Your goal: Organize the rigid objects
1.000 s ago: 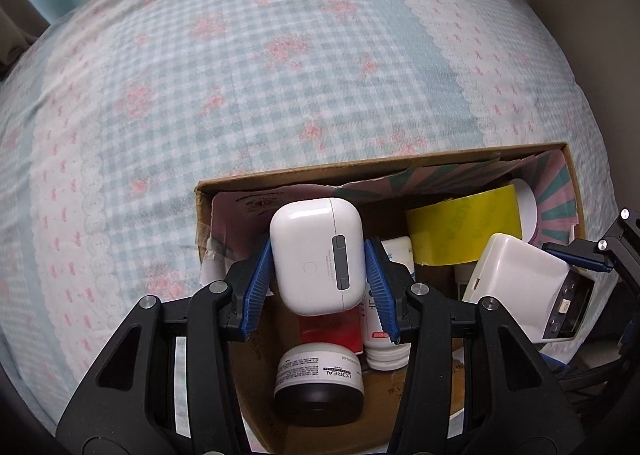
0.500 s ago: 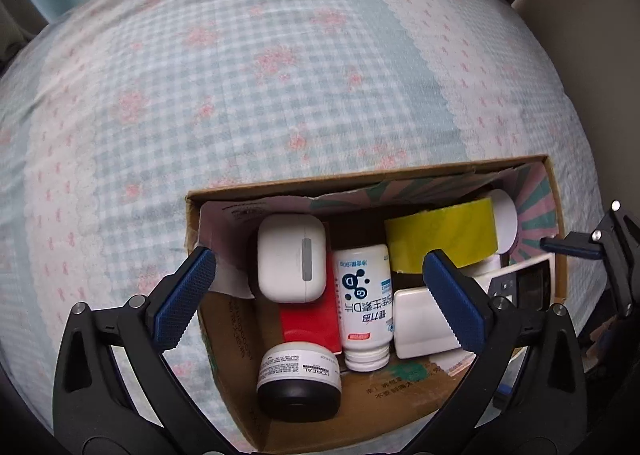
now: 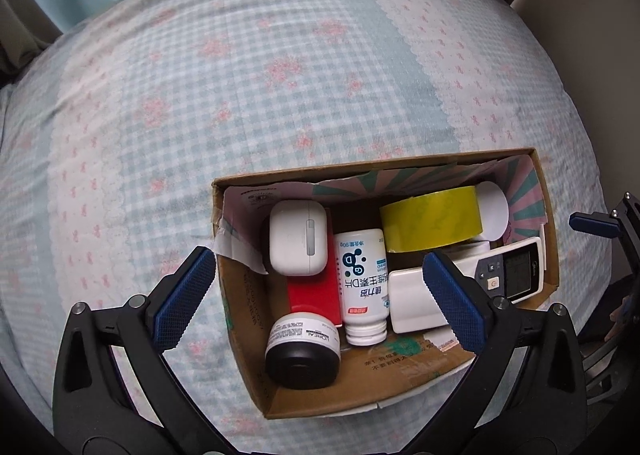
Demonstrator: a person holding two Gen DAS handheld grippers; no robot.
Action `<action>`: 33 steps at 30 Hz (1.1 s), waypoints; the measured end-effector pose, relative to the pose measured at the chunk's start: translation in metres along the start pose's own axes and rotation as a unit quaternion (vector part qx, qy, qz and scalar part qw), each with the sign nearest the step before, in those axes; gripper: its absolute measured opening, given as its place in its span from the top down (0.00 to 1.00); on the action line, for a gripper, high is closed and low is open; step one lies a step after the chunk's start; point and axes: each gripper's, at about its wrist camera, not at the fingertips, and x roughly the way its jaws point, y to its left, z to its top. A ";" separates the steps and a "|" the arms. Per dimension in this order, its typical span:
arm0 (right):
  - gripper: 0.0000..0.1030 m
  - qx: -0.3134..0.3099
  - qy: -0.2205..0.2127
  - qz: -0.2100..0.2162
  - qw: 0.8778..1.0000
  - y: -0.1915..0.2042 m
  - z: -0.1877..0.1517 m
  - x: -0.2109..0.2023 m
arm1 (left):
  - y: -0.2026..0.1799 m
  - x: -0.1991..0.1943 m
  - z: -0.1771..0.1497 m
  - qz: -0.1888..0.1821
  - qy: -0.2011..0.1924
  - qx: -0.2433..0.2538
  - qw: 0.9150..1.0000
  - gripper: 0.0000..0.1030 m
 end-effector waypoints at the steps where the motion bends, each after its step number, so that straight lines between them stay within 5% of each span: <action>1: 0.00 0.002 0.002 -0.002 1.000 0.001 -0.002 -0.004 | -0.002 -0.005 -0.002 -0.002 -0.001 0.000 1.000 0.00; 9: 0.00 0.019 -0.022 0.002 1.000 -0.006 -0.021 -0.057 | -0.029 -0.071 -0.025 0.008 -0.026 -0.015 1.000 0.00; 17: 0.00 0.098 -0.098 -0.004 0.990 -0.037 -0.040 -0.168 | -0.066 -0.197 -0.034 0.035 -0.110 -0.051 0.992 0.00; 25: 0.00 0.173 -0.234 -0.080 0.953 -0.074 -0.062 -0.319 | -0.135 -0.337 -0.035 0.045 -0.258 -0.040 0.964 0.00; 33: 0.00 0.212 -0.294 -0.119 0.924 -0.079 -0.103 -0.373 | -0.181 -0.382 -0.078 0.069 -0.332 -0.043 0.940 0.00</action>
